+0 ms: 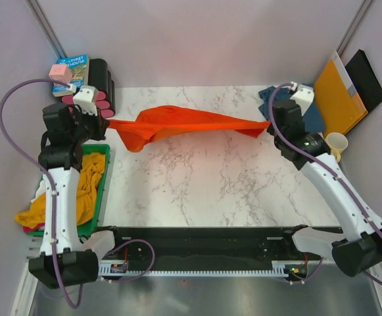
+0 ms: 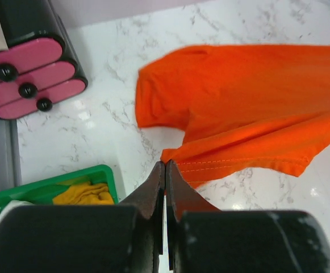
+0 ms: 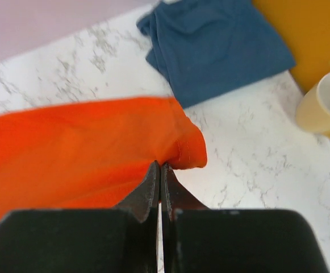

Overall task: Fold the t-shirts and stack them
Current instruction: Flatten the tshirt out

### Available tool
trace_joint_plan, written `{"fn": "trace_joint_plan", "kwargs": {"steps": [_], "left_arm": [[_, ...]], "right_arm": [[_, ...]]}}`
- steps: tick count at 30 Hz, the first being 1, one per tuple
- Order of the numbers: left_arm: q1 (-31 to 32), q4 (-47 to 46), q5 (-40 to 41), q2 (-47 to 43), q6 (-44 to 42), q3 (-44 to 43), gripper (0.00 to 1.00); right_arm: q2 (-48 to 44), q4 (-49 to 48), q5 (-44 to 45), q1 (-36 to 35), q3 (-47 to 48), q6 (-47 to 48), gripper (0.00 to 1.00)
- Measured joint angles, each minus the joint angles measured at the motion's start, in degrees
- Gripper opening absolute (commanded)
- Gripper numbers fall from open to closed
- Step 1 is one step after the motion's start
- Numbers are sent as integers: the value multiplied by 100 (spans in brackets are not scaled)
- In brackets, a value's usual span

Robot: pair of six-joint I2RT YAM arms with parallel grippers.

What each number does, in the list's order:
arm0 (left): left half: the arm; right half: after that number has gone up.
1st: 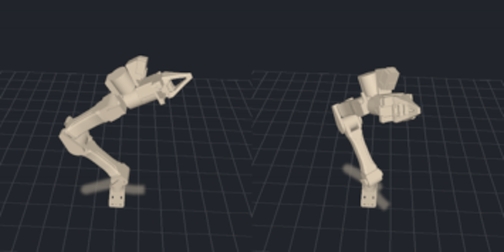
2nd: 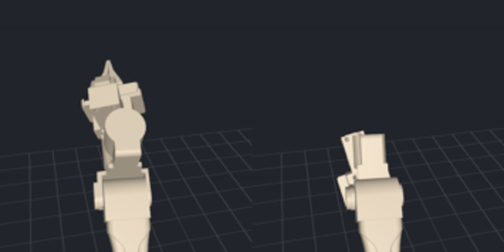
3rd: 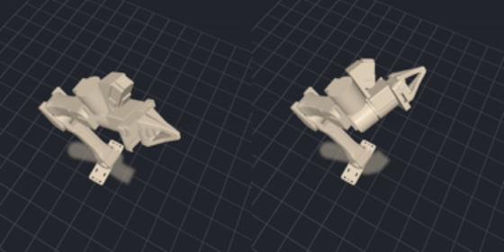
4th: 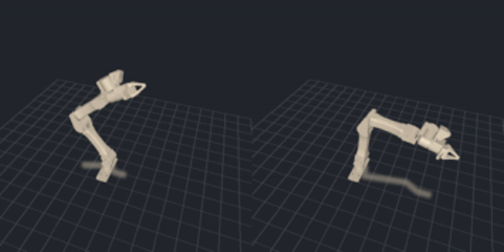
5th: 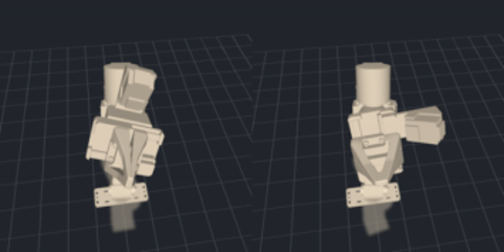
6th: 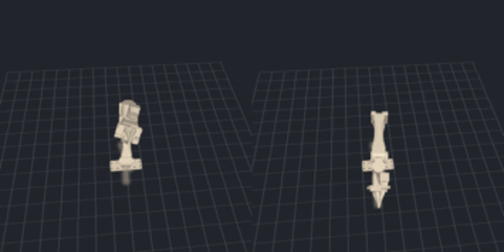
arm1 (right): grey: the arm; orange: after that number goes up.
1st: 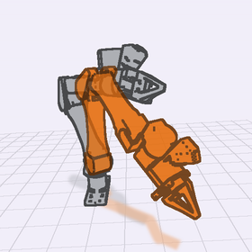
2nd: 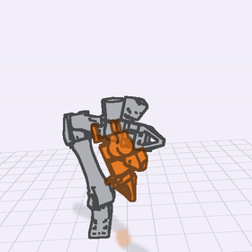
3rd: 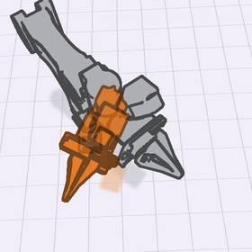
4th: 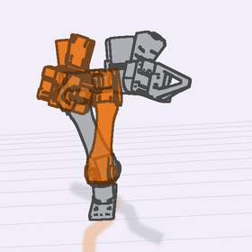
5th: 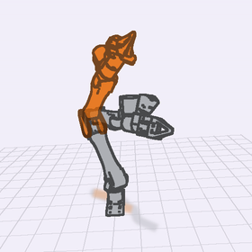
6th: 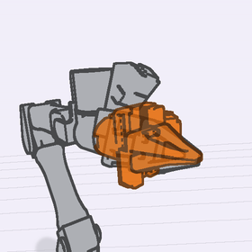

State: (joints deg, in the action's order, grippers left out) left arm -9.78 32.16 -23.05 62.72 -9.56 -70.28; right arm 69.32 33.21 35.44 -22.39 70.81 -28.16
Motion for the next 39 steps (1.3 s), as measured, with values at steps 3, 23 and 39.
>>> {"fn": "trace_joint_plan", "kwargs": {"steps": [3,23,39], "left_arm": [[-28,306,-111,-448,-2,-302,2],[-103,1207,389,-890,225,-3792,2],[-98,2199,466,-260,409,-5285,2]], "right_arm": [[-262,229,61,0,697,348,0],[-778,1143,68,-376,3515,1207,0],[-933,2225,-42,-424,4347,1097,0]]}}
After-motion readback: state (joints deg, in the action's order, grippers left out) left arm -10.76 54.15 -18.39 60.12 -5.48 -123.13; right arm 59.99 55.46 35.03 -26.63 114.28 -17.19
